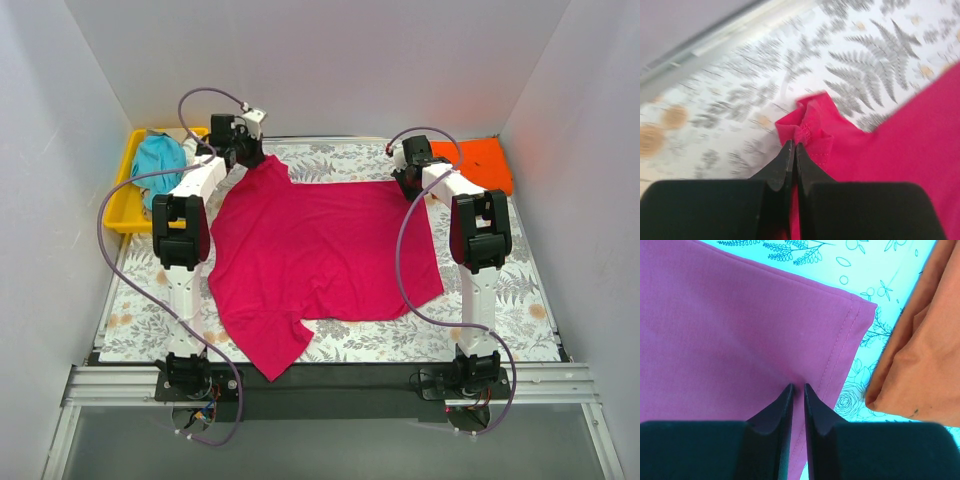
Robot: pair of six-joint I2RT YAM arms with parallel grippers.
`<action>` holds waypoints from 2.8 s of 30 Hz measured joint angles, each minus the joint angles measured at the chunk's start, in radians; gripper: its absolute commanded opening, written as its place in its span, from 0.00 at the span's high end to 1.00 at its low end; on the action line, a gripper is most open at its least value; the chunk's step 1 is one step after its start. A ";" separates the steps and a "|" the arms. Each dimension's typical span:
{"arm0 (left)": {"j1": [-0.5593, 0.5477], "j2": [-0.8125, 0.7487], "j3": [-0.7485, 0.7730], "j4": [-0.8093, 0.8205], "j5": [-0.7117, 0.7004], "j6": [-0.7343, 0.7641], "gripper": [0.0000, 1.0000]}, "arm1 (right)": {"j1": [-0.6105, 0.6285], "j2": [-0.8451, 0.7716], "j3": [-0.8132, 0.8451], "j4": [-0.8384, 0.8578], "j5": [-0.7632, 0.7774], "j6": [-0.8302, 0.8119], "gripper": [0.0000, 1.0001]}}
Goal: Fold and stack the t-shirts
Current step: Fold the tshirt
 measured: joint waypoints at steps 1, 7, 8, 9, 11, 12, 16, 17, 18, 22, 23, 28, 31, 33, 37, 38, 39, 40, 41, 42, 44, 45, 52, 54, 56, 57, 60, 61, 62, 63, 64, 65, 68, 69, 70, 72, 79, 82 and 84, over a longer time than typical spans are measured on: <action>0.009 0.004 0.022 0.005 -0.004 0.000 0.97 | 0.000 0.000 0.000 0.000 0.000 0.000 0.82; 0.052 0.077 0.120 0.024 -0.031 0.000 0.84 | 0.000 0.001 0.001 0.000 0.000 0.000 0.82; 0.053 0.097 0.122 0.032 -0.044 0.000 0.80 | 0.000 0.002 0.005 0.000 0.000 0.000 0.82; 0.054 0.116 0.123 0.039 -0.054 0.001 0.74 | 0.000 0.005 0.007 0.000 0.000 0.000 0.82; 0.054 0.157 0.126 0.055 -0.074 0.003 0.67 | 0.000 0.007 0.011 0.000 0.001 0.000 0.82; 0.054 0.175 0.129 0.056 -0.081 0.002 0.65 | 0.000 0.008 0.011 0.000 0.002 -0.001 0.82; 0.054 0.240 0.178 0.066 -0.092 -0.015 0.61 | 0.000 0.009 0.013 0.000 0.006 -0.003 0.82; 0.054 0.240 0.180 0.063 -0.097 -0.020 0.61 | 0.000 0.009 0.014 0.000 0.007 -0.004 0.82; 0.054 0.235 0.183 0.069 -0.097 -0.029 0.61 | 0.000 0.009 0.014 0.000 0.006 -0.005 0.81; 0.060 0.164 0.101 0.097 -0.109 -0.068 0.59 | 0.000 0.008 0.015 -0.001 -0.001 -0.011 0.74; 0.060 0.124 0.055 0.093 -0.117 -0.076 0.59 | -0.001 0.006 0.015 -0.002 -0.010 -0.013 0.73; 0.070 -0.043 -0.056 0.048 -0.129 -0.091 0.61 | -0.005 -0.036 0.017 -0.053 -0.082 -0.027 0.57; 0.076 -0.191 -0.166 -0.002 -0.115 -0.093 0.61 | -0.005 -0.133 -0.021 -0.086 -0.150 -0.055 0.57; 0.081 -0.287 -0.254 -0.032 -0.093 -0.091 0.62 | -0.005 -0.224 -0.079 -0.106 -0.193 -0.081 0.58; 0.085 -0.466 -0.439 -0.137 -0.055 -0.074 0.65 | -0.005 -0.451 -0.277 -0.157 -0.269 -0.151 0.69; 0.085 -0.501 -0.484 -0.169 -0.047 -0.066 0.65 | -0.005 -0.489 -0.322 -0.174 -0.282 -0.164 0.70; 0.085 -0.530 -0.528 -0.190 -0.042 -0.059 0.66 | -0.005 -0.528 -0.376 -0.203 -0.296 -0.178 0.71; 0.085 -0.558 -0.575 -0.213 -0.039 -0.052 0.66 | -0.004 -0.557 -0.426 -0.225 -0.306 -0.192 0.73; 0.084 -0.580 -0.623 -0.224 -0.039 -0.043 0.66 | -0.004 -0.574 -0.470 -0.236 -0.312 -0.202 0.73; 0.084 -0.598 -0.663 -0.238 -0.039 -0.037 0.66 | -0.003 -0.588 -0.520 -0.254 -0.316 -0.213 0.74; 0.084 -0.632 -0.761 -0.266 -0.040 -0.025 0.66 | -0.003 -0.594 -0.605 -0.286 -0.315 -0.230 0.73; 0.084 -0.640 -0.798 -0.280 -0.042 -0.021 0.66 | -0.003 -0.593 -0.639 -0.301 -0.314 -0.237 0.72; 0.084 -0.666 -0.940 -0.310 -0.045 -0.018 0.66 | -0.003 -0.603 -0.692 -0.354 -0.317 -0.253 0.71; 0.084 -0.678 -0.956 -0.306 -0.048 -0.019 0.66 | -0.004 -0.613 -0.700 -0.354 -0.321 -0.252 0.70; 0.084 -0.687 -0.966 -0.304 -0.055 -0.019 0.66 | -0.003 -0.620 -0.715 -0.358 -0.332 -0.251 0.67; 0.084 -0.689 -0.969 -0.302 -0.058 -0.019 0.66 | -0.003 -0.620 -0.723 -0.362 -0.335 -0.252 0.65; 0.084 -0.691 -0.974 -0.298 -0.065 -0.019 0.66 | -0.004 -0.620 -0.749 -0.383 -0.357 -0.247 0.59; 0.084 -0.691 -0.975 -0.298 -0.065 -0.019 0.66 | -0.004 -0.620 -0.750 -0.391 -0.367 -0.245 0.58; 0.084 -0.691 -0.975 -0.298 -0.066 -0.019 0.66 | -0.004 -0.620 -0.750 -0.394 -0.377 -0.243 0.58; 0.084 -0.691 -0.975 -0.298 -0.066 -0.020 0.66 | -0.004 -0.620 -0.749 -0.396 -0.391 -0.237 0.58; 0.084 -0.691 -0.975 -0.296 -0.066 -0.022 0.66 | -0.004 -0.618 -0.748 -0.396 -0.402 -0.230 0.58; 0.084 -0.691 -0.975 -0.292 -0.066 -0.023 0.66 | -0.004 -0.616 -0.746 -0.398 -0.411 -0.225 0.58; 0.084 -0.691 -0.975 -0.282 -0.068 -0.023 0.66 | -0.004 -0.597 -0.727 -0.401 -0.437 -0.213 0.61; 0.084 -0.691 -0.975 -0.280 -0.070 -0.023 0.66 | -0.004 -0.589 -0.719 -0.401 -0.443 -0.209 0.63; 0.084 -0.691 -0.975 -0.279 -0.072 -0.023 0.67 | -0.004 -0.582 -0.713 -0.400 -0.449 -0.205 0.63; 0.084 -0.691 -0.975 -0.276 -0.076 -0.023 0.67 | -0.004 -0.574 -0.713 -0.401 -0.450 -0.202 0.63; 0.084 -0.691 -0.980 -0.266 -0.077 -0.031 0.67 | -0.023 -0.570 -0.708 -0.402 -0.429 -0.195 0.60; 0.084 -0.691 -0.990 -0.259 -0.077 -0.033 0.67 | -0.028 -0.570 -0.684 -0.401 -0.423 -0.187 0.60; 0.084 -0.691 -0.996 -0.258 -0.077 -0.034 0.67 | -0.029 -0.570 -0.662 -0.399 -0.419 -0.180 0.61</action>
